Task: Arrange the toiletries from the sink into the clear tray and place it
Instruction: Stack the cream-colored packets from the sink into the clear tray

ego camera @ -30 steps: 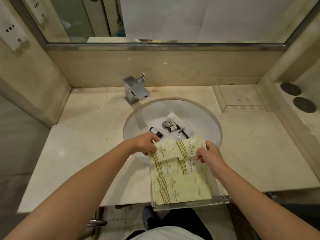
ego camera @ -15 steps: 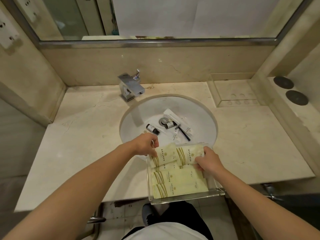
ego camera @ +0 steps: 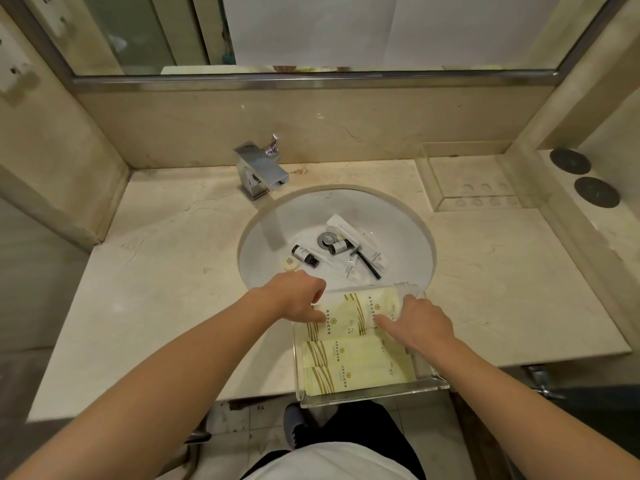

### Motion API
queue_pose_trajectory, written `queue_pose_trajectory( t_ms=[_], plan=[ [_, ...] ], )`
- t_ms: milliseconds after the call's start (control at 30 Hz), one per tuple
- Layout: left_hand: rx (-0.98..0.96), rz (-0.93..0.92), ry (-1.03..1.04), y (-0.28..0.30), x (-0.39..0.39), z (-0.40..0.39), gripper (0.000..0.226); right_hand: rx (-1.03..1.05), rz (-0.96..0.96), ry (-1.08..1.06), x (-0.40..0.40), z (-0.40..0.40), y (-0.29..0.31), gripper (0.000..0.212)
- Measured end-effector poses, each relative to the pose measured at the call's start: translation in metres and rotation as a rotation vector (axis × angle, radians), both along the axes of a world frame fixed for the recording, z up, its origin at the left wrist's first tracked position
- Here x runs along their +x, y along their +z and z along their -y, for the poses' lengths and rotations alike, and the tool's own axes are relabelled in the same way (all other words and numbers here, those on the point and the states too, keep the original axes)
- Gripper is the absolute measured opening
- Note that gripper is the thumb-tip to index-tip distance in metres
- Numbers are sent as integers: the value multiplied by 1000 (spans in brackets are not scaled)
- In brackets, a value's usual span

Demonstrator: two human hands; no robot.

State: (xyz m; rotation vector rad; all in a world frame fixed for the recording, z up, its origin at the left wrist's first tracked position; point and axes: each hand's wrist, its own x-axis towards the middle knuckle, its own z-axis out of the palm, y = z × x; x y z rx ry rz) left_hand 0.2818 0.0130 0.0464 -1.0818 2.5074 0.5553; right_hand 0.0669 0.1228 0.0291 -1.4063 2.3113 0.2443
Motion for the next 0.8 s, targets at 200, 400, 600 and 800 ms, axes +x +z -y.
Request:
queue_pose_trajectory(
  t_ms=[200, 400, 600, 800],
  plan=[
    [-122, 52, -40, -5, -2, 2, 45, -82, -62, 162, -3, 9, 10, 58],
    [-99, 50, 46, -11, 3, 0, 56, -182, 65, 463, -1, 11, -2, 49],
    [-96, 76, 108, -16, 6, -2, 63, -150, 95, 493, 1, 10, -13, 52],
    [-87, 77, 133, -15, 10, -2, 64, -160, 125, 499, 0, 7, -17, 54]
  ],
)
